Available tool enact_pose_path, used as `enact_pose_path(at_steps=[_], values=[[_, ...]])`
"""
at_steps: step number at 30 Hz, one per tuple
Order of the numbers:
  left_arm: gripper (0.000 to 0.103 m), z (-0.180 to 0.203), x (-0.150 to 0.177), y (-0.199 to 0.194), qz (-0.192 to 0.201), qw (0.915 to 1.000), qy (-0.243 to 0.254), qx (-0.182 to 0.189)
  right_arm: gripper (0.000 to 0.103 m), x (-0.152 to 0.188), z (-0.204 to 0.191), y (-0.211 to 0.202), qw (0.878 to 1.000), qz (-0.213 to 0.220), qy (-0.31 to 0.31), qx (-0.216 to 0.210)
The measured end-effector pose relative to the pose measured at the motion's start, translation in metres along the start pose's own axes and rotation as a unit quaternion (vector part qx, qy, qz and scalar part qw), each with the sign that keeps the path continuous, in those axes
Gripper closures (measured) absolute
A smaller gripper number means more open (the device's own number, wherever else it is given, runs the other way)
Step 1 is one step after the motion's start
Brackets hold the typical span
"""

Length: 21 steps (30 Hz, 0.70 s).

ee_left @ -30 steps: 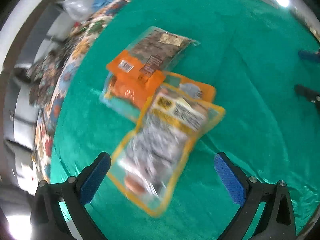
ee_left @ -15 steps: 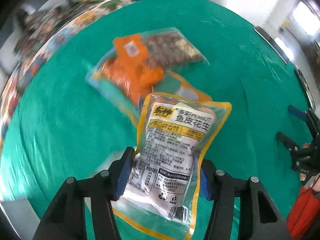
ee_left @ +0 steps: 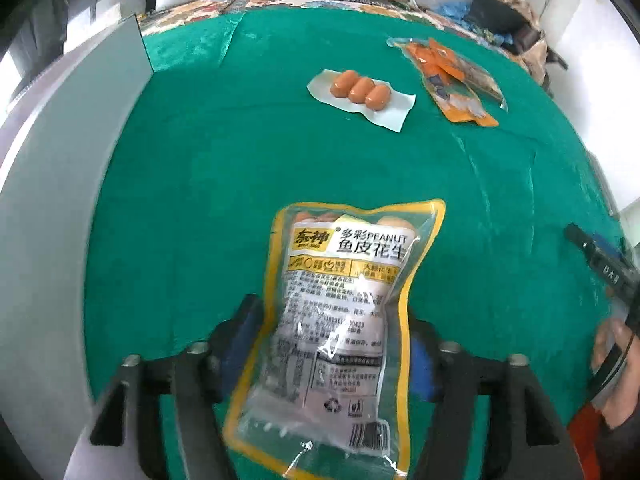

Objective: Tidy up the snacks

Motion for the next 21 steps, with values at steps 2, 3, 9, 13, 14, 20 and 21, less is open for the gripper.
enact_pose_path(at_steps=[2, 3, 9, 13, 14, 20, 21], values=[[0.007, 0.006, -0.004, 0.009, 0.009, 0.9999, 0.008, 0.013, 0.011, 0.0, 0.0, 0.0, 1.0, 0.0, 0.0, 0.0], [0.003, 0.011, -0.006, 0.015, 0.009, 0.9997, 0.018, 0.01, 0.011, 0.0, 0.0, 0.0, 1.0, 0.0, 0.0, 0.0], [0.0, -0.012, -0.013, 0.017, 0.04, 0.9969, 0.014, -0.066, 0.011, 0.0, 0.0, 0.0, 1.0, 0.0, 0.0, 0.0], [0.0, -0.039, -0.007, 0.004, 0.067, 0.9933, -0.033, -0.089, 0.011, 0.0, 0.0, 0.0, 1.0, 0.0, 0.0, 0.0], [0.0, -0.043, -0.007, 0.003, 0.072, 0.9928, -0.035, -0.089, 0.011, 0.0, 0.0, 0.0, 1.0, 0.0, 0.0, 0.0], [0.0, -0.051, -0.001, -0.003, 0.092, 0.9922, -0.004, -0.084, 0.011, 0.0, 0.0, 0.0, 1.0, 0.0, 0.0, 0.0], [0.0, -0.05, -0.002, -0.001, 0.1, 0.9916, 0.006, -0.081, 0.011, 0.0, 0.0, 0.0, 1.0, 0.0, 0.0, 0.0]])
Point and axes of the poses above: each gripper's, at about its wrist camera, not at the fingertips, and y roughly the way its jaws point, z to its right, x to its underside, the point moved 5 cm from there along y, roughly the way its jaws point, and after that the axes turned 15 degrees about x, right-handed, at the moved point
